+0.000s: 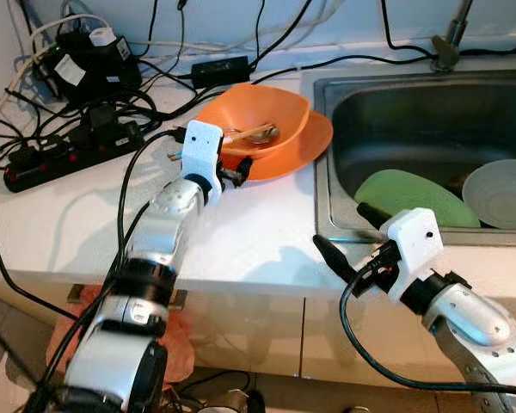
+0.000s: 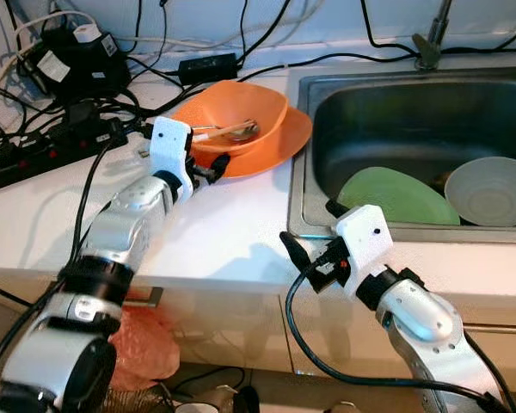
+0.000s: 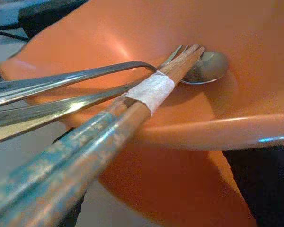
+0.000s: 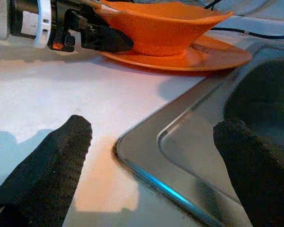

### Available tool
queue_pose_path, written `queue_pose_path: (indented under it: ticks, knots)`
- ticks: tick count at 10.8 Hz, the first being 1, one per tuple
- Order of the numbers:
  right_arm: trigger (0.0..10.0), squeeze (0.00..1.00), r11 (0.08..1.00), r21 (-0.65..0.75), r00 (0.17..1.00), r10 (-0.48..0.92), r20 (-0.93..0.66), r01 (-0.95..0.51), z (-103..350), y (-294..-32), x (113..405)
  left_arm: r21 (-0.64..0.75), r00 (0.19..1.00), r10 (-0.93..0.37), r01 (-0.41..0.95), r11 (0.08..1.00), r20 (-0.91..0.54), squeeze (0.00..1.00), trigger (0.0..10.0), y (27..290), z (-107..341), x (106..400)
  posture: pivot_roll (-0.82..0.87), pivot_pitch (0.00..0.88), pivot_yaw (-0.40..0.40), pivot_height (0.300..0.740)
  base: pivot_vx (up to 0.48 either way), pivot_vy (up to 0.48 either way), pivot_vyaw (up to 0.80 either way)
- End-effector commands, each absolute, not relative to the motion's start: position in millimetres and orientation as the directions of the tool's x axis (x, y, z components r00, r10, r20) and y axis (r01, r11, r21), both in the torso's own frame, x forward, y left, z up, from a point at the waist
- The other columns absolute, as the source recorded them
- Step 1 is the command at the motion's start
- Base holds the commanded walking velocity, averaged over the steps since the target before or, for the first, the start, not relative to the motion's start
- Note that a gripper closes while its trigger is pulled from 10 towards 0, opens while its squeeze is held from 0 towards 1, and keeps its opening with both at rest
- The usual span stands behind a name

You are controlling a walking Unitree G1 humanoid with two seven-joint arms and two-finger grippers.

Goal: Kitchen organization

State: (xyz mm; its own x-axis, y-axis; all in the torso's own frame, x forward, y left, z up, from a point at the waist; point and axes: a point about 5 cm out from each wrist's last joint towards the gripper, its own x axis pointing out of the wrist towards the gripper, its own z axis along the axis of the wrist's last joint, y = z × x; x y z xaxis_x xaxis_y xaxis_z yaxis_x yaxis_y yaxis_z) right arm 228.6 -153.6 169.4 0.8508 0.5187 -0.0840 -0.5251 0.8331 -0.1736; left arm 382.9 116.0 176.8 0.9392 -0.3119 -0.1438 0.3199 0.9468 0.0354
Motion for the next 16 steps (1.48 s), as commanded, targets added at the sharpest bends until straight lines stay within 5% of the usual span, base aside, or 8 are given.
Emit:
queue_pose_path:
  ticks: [1, 9, 16]
  knots:
    - [10.0, 0.0, 0.833, -0.178, 0.851, 0.521, -0.067, -0.524, 174, -152, 226, 0.029, 0.934, -0.31, 0.32, 0.947, -0.179, 0.0, 10.0, 121, 172, 384, -0.01, 0.097, 0.191, 0.74, 0.0, 0.0, 0.0]
    - [10.0, 0.0, 0.826, -0.192, 0.848, 0.526, -0.074, -0.529, 177, -156, 226, -0.043, 0.78, -0.508, 0.531, 0.846, -0.364, 0.0, 10.0, 105, 158, 370, 0.0, 0.096, 0.167, 0.74, 0.0, 0.0, 0.0]
    - [10.0, 0.0, 0.824, -0.195, 0.846, 0.528, -0.075, -0.532, 177, -157, 228, -0.001, 0.759, -0.46, 0.518, 0.856, -0.461, 0.0, 10.0, 136, 153, 331, 0.04, 0.089, 0.152, 0.74, 0.0, 0.0, 0.0]
